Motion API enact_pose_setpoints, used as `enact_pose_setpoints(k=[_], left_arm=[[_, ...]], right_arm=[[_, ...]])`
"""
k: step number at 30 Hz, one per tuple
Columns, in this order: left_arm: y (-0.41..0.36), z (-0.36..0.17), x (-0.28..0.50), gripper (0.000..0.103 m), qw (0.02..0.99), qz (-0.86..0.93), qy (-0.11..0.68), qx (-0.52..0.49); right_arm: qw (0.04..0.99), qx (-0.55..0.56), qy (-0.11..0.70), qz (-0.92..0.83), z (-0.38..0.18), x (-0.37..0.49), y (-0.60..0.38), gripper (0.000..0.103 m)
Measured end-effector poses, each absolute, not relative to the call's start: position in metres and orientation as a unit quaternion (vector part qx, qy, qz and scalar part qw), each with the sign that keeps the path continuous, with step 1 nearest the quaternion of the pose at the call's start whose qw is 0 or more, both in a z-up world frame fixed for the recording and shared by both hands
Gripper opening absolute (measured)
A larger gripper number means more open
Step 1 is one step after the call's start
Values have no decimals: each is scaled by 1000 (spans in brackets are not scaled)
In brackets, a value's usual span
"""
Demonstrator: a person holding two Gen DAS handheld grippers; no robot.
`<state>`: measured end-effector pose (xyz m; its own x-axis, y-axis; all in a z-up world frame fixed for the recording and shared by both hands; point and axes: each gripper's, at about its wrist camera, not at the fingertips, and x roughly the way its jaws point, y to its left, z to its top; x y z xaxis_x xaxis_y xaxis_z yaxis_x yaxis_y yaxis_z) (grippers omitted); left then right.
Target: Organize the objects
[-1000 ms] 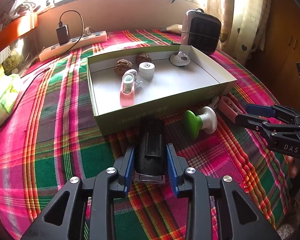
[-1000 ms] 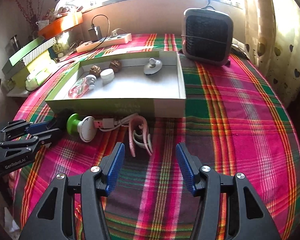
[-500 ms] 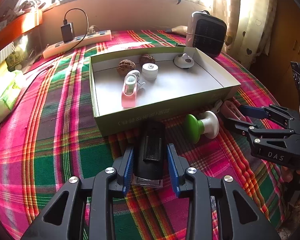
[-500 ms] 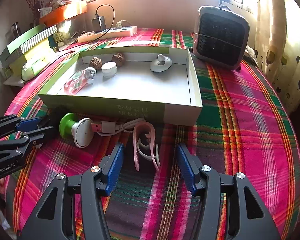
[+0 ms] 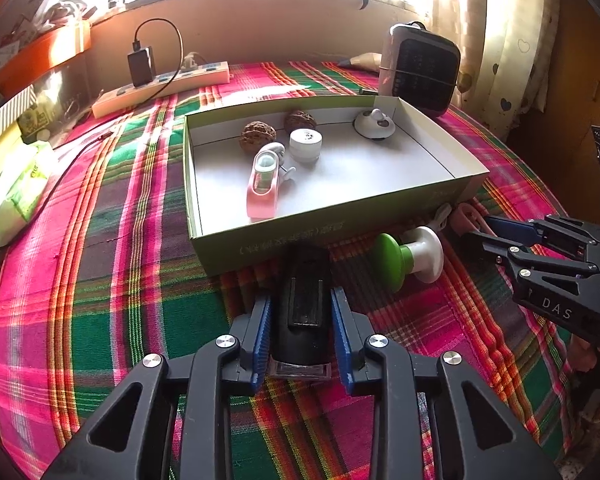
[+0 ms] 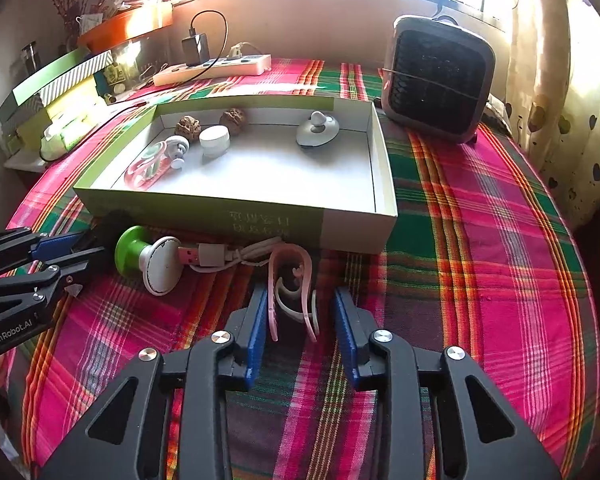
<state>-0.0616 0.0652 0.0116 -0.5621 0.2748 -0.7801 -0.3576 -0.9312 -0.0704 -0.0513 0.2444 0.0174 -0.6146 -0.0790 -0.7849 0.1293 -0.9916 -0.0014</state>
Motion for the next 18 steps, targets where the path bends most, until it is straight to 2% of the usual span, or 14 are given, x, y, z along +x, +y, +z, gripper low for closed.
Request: enact_pose_setpoints(k=[3, 18], left_arm=[[65, 12, -62, 26, 179, 882, 47, -433], [65, 12, -62, 26, 181, 883, 40, -432]], right_arm=[[60, 435, 27, -898, 18, -51, 245, 24], [55, 435, 23, -899, 18, -50, 245, 24]])
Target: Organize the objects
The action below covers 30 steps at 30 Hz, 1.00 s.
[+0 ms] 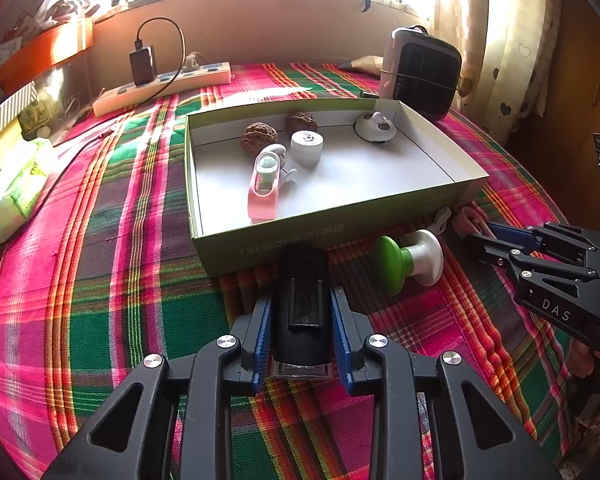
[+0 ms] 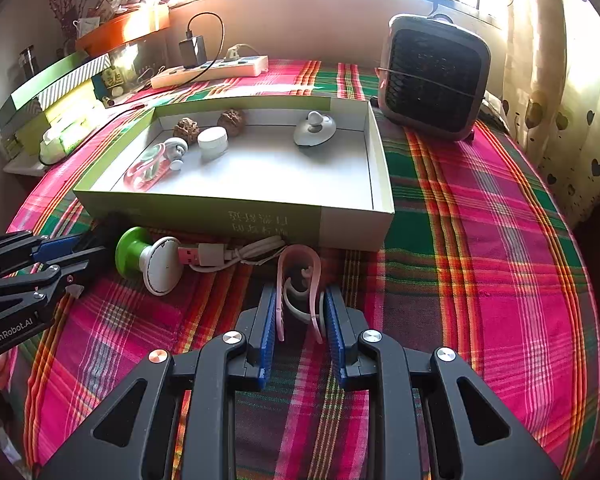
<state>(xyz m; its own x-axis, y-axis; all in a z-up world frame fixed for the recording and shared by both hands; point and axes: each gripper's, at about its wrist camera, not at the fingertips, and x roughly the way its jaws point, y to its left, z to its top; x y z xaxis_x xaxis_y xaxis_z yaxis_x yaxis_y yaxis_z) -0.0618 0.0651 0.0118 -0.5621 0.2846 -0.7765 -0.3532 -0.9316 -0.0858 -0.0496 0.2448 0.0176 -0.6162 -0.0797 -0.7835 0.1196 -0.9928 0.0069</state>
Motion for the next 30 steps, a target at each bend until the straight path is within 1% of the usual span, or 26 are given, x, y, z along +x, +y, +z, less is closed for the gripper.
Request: enact_pose_setpoints(k=[14, 30], left_arm=[[62, 19, -61, 25, 186, 885, 35, -425], [64, 50, -63, 25, 207, 890, 34, -405]], right_arm=[[58, 436, 13, -898, 19, -49, 247, 24], [74, 404, 7, -912, 51, -52, 246, 24]])
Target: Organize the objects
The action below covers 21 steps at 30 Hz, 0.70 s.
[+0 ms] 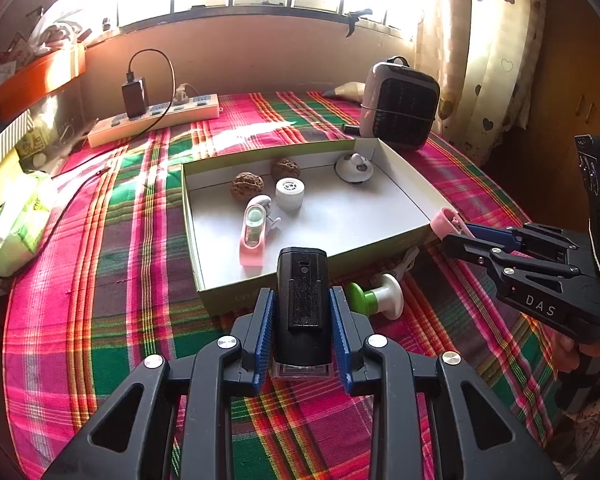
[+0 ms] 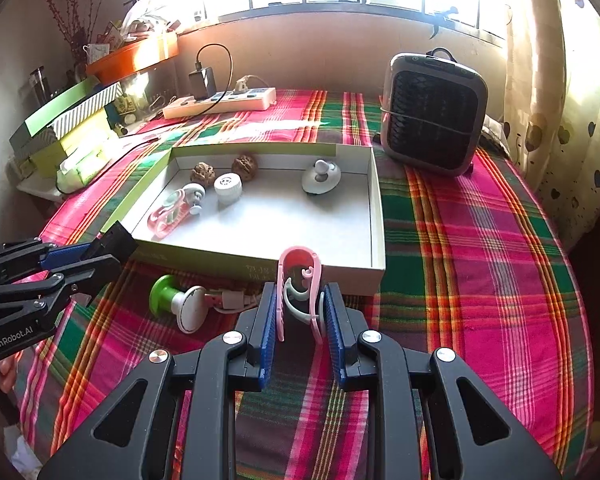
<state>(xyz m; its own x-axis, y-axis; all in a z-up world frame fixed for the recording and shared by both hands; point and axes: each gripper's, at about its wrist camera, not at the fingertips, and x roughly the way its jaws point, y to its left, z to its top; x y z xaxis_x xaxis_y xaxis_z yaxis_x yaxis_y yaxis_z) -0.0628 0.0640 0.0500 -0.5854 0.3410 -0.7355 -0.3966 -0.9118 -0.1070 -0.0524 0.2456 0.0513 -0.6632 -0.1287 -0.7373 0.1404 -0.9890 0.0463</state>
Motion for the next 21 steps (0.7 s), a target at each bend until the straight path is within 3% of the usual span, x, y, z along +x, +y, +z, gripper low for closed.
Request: enact_pose_setpoints(k=[21], left_arm=[[84, 50, -121, 25, 215, 880, 28, -422]], right_arm=[[109, 425, 8, -898, 60, -130, 234, 24]])
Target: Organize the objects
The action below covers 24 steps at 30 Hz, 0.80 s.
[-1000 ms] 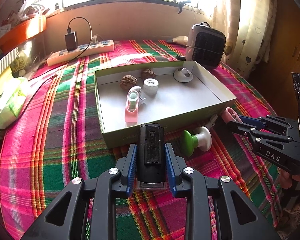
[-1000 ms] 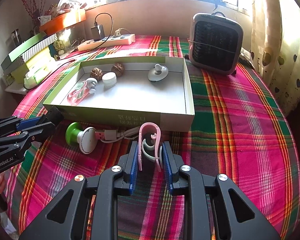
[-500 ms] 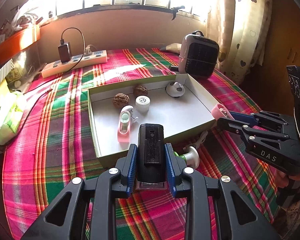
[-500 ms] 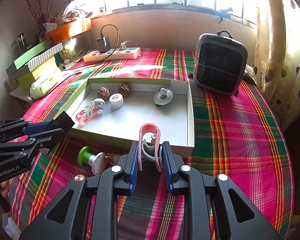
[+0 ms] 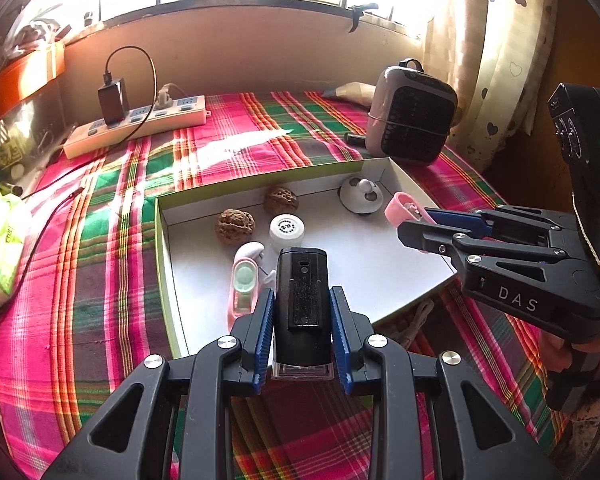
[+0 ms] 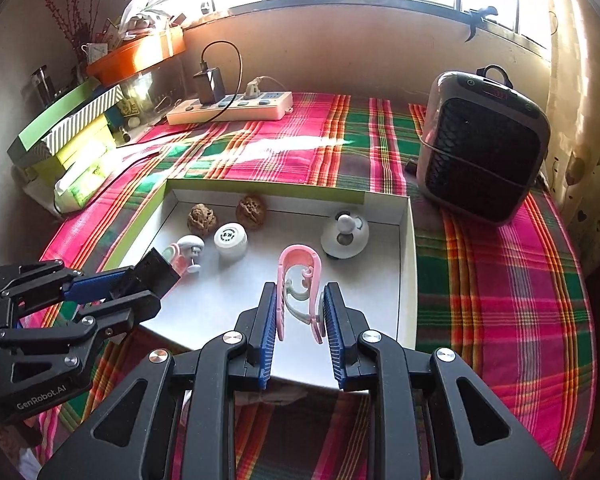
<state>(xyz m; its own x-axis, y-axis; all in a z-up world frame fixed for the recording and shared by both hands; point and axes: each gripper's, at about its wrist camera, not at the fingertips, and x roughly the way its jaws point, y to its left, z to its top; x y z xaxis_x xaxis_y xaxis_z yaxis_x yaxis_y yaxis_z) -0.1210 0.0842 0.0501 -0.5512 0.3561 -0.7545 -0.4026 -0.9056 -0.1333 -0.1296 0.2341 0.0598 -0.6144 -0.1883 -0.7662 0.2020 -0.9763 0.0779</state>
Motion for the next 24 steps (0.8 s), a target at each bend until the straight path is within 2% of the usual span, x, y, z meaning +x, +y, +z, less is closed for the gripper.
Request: enact_pose_setpoints(k=[24], left_arm=[[95, 25, -153, 25, 197, 870, 45, -449]], right_arm=[[127, 464, 40, -876, 34, -193, 215, 24]])
